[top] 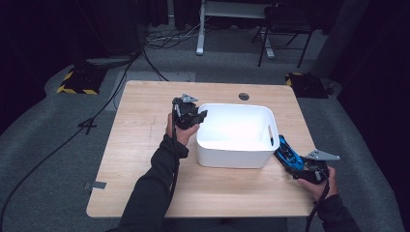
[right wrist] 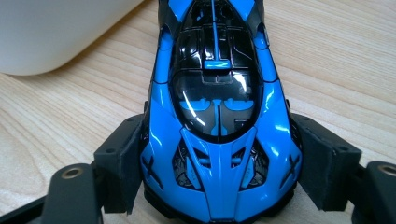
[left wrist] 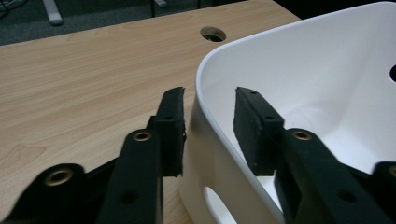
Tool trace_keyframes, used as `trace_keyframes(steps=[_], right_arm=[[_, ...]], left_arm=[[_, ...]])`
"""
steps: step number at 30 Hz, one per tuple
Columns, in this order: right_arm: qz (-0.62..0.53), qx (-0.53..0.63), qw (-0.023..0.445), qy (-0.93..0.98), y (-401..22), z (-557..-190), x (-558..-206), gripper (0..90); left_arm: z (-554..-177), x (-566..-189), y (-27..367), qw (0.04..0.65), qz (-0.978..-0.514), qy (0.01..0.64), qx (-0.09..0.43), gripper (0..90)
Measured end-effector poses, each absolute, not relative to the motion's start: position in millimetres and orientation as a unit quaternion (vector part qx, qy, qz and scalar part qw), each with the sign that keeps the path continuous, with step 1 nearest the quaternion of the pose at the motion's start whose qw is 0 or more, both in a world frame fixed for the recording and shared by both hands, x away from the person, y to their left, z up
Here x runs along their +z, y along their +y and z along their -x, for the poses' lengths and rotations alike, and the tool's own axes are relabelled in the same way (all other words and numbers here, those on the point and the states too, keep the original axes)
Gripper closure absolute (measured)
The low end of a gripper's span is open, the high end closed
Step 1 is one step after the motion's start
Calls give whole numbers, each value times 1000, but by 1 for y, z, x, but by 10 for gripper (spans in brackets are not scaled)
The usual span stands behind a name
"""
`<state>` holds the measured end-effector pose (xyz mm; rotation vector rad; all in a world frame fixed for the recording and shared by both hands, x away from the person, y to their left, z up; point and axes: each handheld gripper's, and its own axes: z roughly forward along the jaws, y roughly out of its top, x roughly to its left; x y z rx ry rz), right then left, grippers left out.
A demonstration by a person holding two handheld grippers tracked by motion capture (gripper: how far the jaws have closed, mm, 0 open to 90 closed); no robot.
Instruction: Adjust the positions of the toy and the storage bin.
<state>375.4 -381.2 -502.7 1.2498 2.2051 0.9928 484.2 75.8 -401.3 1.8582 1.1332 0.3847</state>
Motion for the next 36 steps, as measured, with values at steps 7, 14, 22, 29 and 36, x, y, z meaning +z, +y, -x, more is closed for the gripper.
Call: trace_keyframes(steps=[7, 14, 22, 29, 36], right_arm=[[-448, 356, 208, 793, -382, -375, -503, 259], [-448, 356, 208, 793, -382, -375, -503, 259], [-449, 356, 209, 793, -381, -375, -503, 259], [-449, 356, 208, 793, -381, -375, -503, 259], [-449, 356, 208, 793, -381, -375, -503, 259]], left_arm=[[-469, -386, 91, 484, -749, 420, 168, 479], [-445, -377, 110, 483, -760, 388, 194, 375], [-428, -379, 125, 464, -779, 370, 202, 286], [-411, -389, 131, 443, -795, 359, 208, 186], [-394, -409, 144, 438, -808, 344, 191, 164]])
